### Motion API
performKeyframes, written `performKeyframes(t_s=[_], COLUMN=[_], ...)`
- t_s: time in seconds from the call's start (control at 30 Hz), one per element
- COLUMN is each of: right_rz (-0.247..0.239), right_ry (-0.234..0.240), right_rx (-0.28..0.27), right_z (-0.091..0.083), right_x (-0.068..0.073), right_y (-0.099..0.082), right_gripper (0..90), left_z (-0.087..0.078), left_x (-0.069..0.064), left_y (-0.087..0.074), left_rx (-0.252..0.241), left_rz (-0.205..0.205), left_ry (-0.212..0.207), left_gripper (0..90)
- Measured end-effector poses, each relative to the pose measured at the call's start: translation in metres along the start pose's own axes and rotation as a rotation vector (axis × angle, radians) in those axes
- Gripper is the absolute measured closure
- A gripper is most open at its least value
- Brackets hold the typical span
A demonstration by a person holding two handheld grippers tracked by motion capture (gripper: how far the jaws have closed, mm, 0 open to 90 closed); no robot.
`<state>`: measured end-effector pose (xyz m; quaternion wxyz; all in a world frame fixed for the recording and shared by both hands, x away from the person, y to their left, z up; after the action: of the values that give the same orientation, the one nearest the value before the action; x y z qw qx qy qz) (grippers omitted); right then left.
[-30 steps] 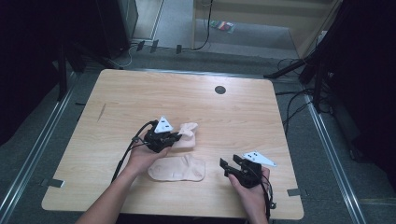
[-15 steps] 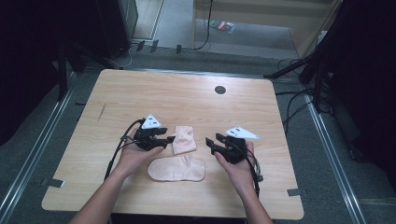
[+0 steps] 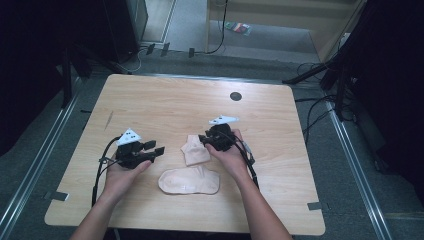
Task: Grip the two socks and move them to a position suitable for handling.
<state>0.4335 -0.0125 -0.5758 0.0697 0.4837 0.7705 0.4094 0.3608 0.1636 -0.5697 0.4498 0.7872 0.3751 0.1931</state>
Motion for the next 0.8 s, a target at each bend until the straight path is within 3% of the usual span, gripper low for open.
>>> performKeyframes(t_s=[0.1, 0.23, 0.33, 0.43, 0.47, 0.5, 0.53, 0.7, 0.8], right_rz=[-0.003, 0.026, 0.023, 0.01, 0.01, 0.0, 0.004, 0.008, 0.084], right_ry=[-0.057, -0.08, -0.091, -0.118, -0.118, -0.121, -0.118, -0.122, -0.098], right_rx=[0.034, 0.049, 0.066, 0.075, 0.075, 0.072, 0.075, 0.06, 0.01], right_z=[0.017, 0.025, 0.029, 0.031, 0.031, 0.031, 0.031, 0.027, 0.017], right_x=[-0.007, -0.013, -0.015, -0.015, -0.015, -0.014, -0.012, -0.008, -0.005], right_y=[-0.002, -0.005, -0.008, -0.012, -0.012, -0.013, -0.014, -0.013, -0.007], right_gripper=[57.4, 56.2, 57.3, 68.1, 68.1, 80.3, 84.8, 87.9, 88.1], left_z=[-0.001, -0.002, -0.001, -0.001, 0.0, 0.0, 0.001, 0.005, 0.008], left_x=[0.001, 0.001, 0.001, 0.0, 0.0, 0.0, -0.001, 0.002, 0.0], left_y=[-0.003, -0.005, -0.005, -0.004, -0.004, -0.004, -0.004, -0.002, 0.006], left_rx=[0.01, 0.01, 0.006, 0.009, 0.009, 0.009, 0.007, 0.017, 0.011], left_rz=[-0.014, -0.024, -0.027, -0.027, -0.027, -0.029, -0.029, -0.037, -0.053], left_ry=[0.001, -0.006, -0.009, -0.01, -0.01, -0.012, -0.015, 0.003, -0.002], left_gripper=[51.8, 51.9, 52.0, 52.1, 52.1, 52.1, 52.1, 52.0, 51.4])
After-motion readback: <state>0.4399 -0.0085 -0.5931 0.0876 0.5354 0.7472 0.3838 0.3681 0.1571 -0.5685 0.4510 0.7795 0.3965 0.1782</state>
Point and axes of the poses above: each handheld gripper's, and its own axes: z roughly forward along the jaws, y roughly out of its top, x roughly to its left, the point moved 10 cm from there along z, roughly forward along the jaws, and after that the axes turned 13 degrees about z, right-handed, at the moved point
